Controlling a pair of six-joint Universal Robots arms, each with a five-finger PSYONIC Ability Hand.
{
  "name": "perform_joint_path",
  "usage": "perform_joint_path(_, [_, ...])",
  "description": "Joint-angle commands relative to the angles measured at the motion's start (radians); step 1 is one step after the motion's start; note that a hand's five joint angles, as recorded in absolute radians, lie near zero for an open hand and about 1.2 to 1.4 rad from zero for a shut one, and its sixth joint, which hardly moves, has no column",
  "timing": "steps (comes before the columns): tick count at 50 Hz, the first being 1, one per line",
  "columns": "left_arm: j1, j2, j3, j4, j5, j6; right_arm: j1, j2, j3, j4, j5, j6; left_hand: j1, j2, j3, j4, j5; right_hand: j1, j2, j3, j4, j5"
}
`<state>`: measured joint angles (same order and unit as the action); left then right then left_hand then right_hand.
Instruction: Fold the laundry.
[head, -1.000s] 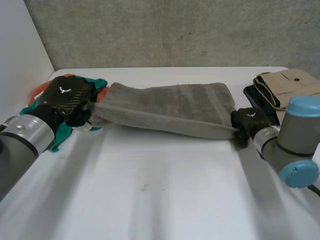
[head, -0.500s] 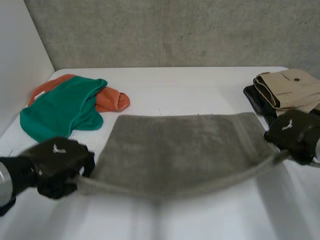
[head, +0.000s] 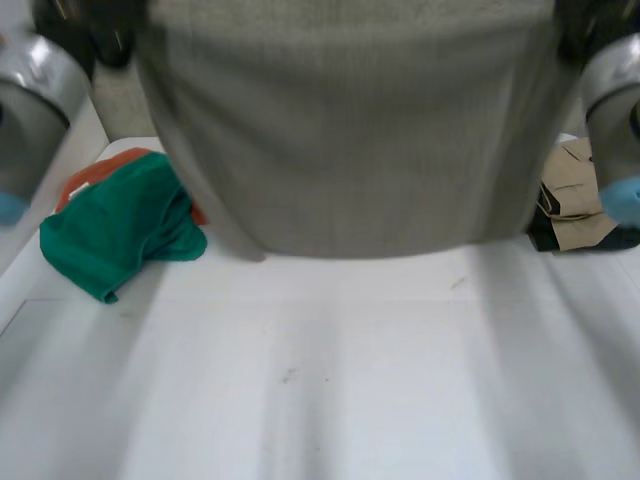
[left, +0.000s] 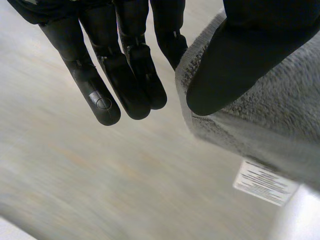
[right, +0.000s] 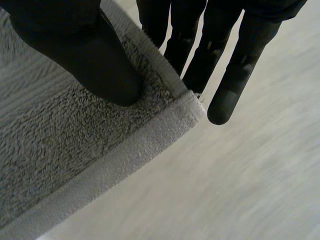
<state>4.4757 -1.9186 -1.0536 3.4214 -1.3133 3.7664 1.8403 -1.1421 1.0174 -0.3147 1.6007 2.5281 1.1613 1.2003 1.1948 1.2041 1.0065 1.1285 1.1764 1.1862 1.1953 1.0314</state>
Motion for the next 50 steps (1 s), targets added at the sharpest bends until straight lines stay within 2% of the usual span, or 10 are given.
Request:
perform_joint_path(1, [0.022, 0.026, -0.005, 0.230, -0.069, -0.238, 0.002, -0.051, 0.079, -0.446, -0.028, 0.083, 0.235, 0.196, 0.201, 0.192, 0.215, 0.268, 0.220, 0.210, 0.201, 0.190])
perform_joint_path(11, [0.062, 0.030, -0.181, 0.145, -0.038, -0.252, 0.010, 0.010, 0.112, -0.245, -0.087, 0.090, 0.235, 0.196, 0.201, 0.192, 0.215, 0.268, 0.220, 0.210, 0.201, 0.190])
perform_joint_path(19, [0.071, 0.036, -0.423, 0.139, 0.058, -0.218, 0.014, 0.035, 0.243, -0.035, -0.142, 0.075, 0.235, 0.196, 0.201, 0.192, 0.215, 0.268, 0.220, 0.210, 0.201, 0.190])
perform_joint_path(23, [0.082, 0.062, -0.569, 0.098, 0.101, -0.163, 0.001, 0.013, 0.340, 0.078, -0.160, 0.008, 0.235, 0.196, 0.201, 0.192, 0.215, 0.268, 0.220, 0.210, 0.201, 0.190])
perform_joint_path(31, [0.155, 0.220, -0.847, -0.226, 0.172, 0.035, -0.085, -0.120, 0.550, 0.423, -0.166, -0.216, 0.235, 0.196, 0.201, 0.192, 0.215, 0.268, 0.220, 0.210, 0.201, 0.190])
perform_joint_path(36, [0.214, 0.383, -0.979, -0.609, 0.189, 0.209, -0.173, -0.267, 0.720, 0.693, -0.179, -0.443, 0.235, 0.196, 0.201, 0.192, 0.215, 0.268, 0.220, 0.210, 0.201, 0.190])
perform_joint_path(39, [0.247, 0.453, -1.014, -0.823, 0.201, 0.317, -0.222, -0.350, 0.811, 0.770, -0.212, -0.596, 0.235, 0.196, 0.201, 0.192, 0.215, 0.268, 0.220, 0.210, 0.201, 0.190])
perform_joint_path(42, [0.267, 0.493, -1.019, -0.985, 0.215, 0.394, -0.249, -0.393, 0.849, 0.766, -0.257, -0.670, 0.235, 0.196, 0.201, 0.192, 0.215, 0.268, 0.220, 0.210, 0.201, 0.190])
perform_joint_path(45, [0.269, 0.501, -1.007, -1.009, 0.232, 0.434, -0.265, -0.401, 0.865, 0.750, -0.289, -0.661, 0.235, 0.196, 0.201, 0.192, 0.215, 0.268, 0.220, 0.210, 0.201, 0.190])
perform_joint_path(50, [0.254, 0.429, -0.938, -0.868, 0.243, 0.448, -0.270, -0.312, 0.822, 0.686, -0.283, -0.614, 0.235, 0.196, 0.201, 0.192, 0.215, 0.268, 0.220, 0.210, 0.201, 0.190])
